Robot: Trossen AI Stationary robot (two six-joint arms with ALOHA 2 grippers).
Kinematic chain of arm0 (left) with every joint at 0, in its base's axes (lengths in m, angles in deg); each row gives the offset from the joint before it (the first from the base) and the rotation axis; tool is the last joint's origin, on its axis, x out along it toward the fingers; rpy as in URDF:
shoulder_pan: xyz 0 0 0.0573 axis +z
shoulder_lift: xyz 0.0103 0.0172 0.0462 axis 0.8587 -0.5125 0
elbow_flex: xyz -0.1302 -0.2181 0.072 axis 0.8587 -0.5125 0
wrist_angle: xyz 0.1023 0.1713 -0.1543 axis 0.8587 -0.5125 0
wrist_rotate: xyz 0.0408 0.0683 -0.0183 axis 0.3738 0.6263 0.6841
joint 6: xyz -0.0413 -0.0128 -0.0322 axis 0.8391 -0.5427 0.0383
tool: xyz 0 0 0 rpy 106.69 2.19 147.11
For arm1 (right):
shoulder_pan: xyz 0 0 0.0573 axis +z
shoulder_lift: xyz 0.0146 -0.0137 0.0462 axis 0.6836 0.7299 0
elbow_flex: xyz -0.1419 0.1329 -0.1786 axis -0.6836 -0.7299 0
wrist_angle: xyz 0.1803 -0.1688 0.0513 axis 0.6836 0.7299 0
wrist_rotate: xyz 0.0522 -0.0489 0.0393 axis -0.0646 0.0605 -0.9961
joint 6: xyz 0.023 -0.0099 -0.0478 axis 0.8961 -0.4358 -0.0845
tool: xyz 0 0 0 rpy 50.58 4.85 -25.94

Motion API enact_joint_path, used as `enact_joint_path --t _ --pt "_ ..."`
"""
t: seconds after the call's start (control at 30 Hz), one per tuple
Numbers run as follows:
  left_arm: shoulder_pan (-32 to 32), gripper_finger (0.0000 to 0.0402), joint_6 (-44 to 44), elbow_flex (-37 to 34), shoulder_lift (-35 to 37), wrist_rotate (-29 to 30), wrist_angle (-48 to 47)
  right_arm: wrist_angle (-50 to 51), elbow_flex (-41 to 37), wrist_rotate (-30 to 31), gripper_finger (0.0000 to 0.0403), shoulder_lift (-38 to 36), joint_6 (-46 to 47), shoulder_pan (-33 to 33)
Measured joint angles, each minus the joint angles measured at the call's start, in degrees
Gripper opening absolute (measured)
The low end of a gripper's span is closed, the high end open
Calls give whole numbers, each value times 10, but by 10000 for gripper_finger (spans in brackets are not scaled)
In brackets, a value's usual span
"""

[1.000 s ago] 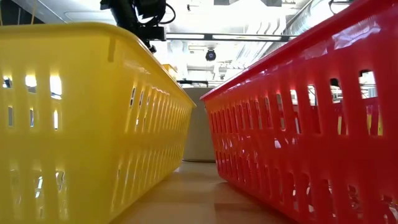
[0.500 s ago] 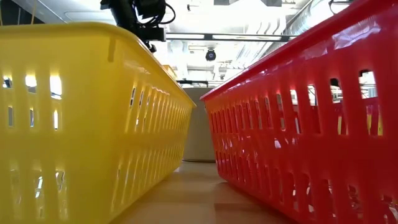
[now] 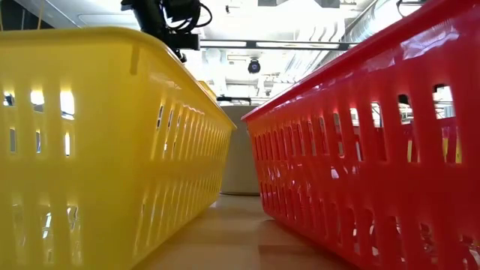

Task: Stack baskets on shelf by color
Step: Put the top left yellow bin on the shelf, then put the middle gray bin on the shelf

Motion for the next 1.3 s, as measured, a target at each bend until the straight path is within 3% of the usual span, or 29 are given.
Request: enact_joint_path --t 0.3,0.47,0.8,1.3 --pt "-23 140 20 0 0 11 0 -17 0 -8 154 0 0 0" --pt "-25 160 22 0 0 48 2 -30 0 -26 154 0 -4 0" --pt "-25 180 37 2 1 52 -1 -55 0 -57 154 0 -4 0" --pt "-25 180 50 156 1 51 -76 -120 0 -83 154 0 -30 0"
